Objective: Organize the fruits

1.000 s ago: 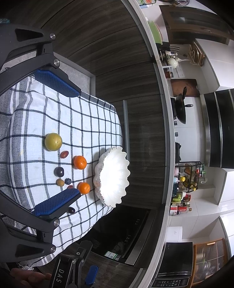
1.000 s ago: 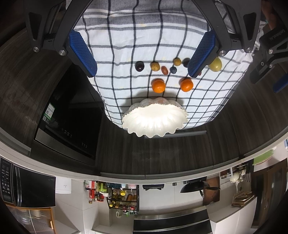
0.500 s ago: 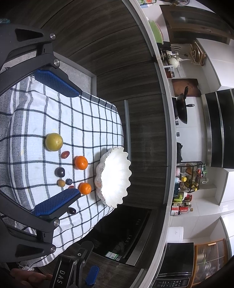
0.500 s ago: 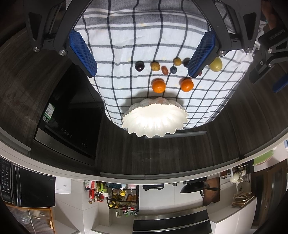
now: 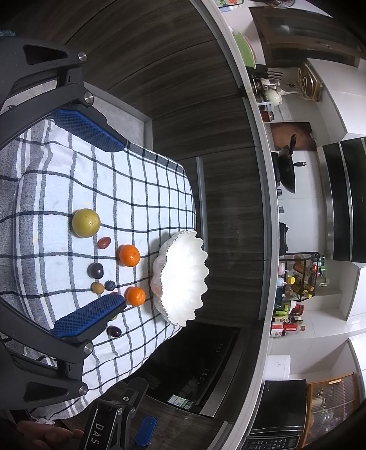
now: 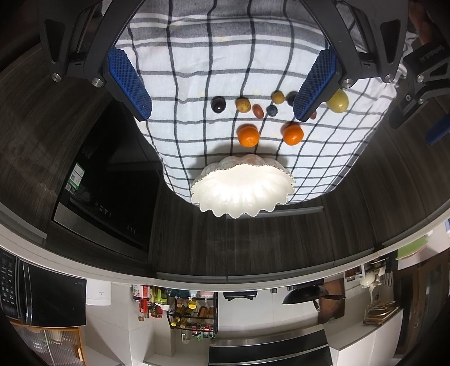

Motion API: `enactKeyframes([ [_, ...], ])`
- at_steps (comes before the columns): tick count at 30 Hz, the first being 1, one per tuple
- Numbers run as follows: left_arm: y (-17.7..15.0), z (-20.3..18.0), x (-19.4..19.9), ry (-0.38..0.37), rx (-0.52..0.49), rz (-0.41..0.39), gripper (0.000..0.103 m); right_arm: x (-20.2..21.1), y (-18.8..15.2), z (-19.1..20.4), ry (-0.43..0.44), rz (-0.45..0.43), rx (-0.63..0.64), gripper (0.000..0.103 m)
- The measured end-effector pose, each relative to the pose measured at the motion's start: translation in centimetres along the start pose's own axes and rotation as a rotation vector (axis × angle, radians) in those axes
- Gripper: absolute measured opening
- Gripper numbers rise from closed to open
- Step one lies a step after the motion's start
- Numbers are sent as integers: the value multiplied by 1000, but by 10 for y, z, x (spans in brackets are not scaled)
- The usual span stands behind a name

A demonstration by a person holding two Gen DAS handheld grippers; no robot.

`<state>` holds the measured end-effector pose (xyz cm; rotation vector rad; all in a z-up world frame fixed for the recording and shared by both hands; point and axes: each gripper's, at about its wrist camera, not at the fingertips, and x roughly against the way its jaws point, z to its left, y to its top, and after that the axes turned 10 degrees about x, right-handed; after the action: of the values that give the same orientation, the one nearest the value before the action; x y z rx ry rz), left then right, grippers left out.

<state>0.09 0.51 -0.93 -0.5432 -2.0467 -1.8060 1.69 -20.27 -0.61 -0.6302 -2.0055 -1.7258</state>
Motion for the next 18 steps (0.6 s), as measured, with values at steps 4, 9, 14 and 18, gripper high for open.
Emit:
enactKeyframes([
  [4,-3,2,-7,3,-3,12,103,-2,0,0,-5,1,2,102],
  [9,-3,3,-12,9,-5,25,103,-8,0,1,-9,10,6,102],
  [14,0,3,-20,20,-2,39,103,-16,2,5,-8,25,18,102],
  [18,0,2,-29,27,-9,56,103,-25,3,7,-6,42,25,102],
])
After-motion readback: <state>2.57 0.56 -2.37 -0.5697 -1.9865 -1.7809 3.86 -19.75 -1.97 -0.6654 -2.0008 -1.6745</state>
